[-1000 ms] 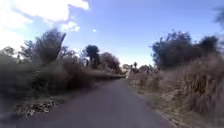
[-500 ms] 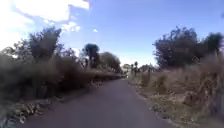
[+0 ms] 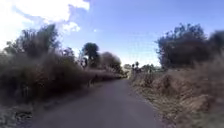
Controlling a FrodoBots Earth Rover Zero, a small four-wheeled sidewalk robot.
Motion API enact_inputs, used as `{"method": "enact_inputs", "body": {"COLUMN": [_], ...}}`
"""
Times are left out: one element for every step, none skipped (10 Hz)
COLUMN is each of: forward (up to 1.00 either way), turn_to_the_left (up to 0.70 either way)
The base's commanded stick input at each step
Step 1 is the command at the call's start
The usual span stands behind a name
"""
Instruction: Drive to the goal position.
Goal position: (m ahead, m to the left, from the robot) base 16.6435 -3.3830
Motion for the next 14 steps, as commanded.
{"method": "enact_inputs", "body": {"forward": [0.85, 0.85, 0.85, 0.85, 0.85, 0.85, 0.85, 0.85, 0.85, 0.85, 0.85, 0.85, 0.85, 0.85], "turn_to_the_left": [0.00, 0.00, 0.00, 0.00, 0.00, 0.00, 0.00, 0.00, 0.00, 0.00, 0.00, 0.00, 0.00, 0.00]}}
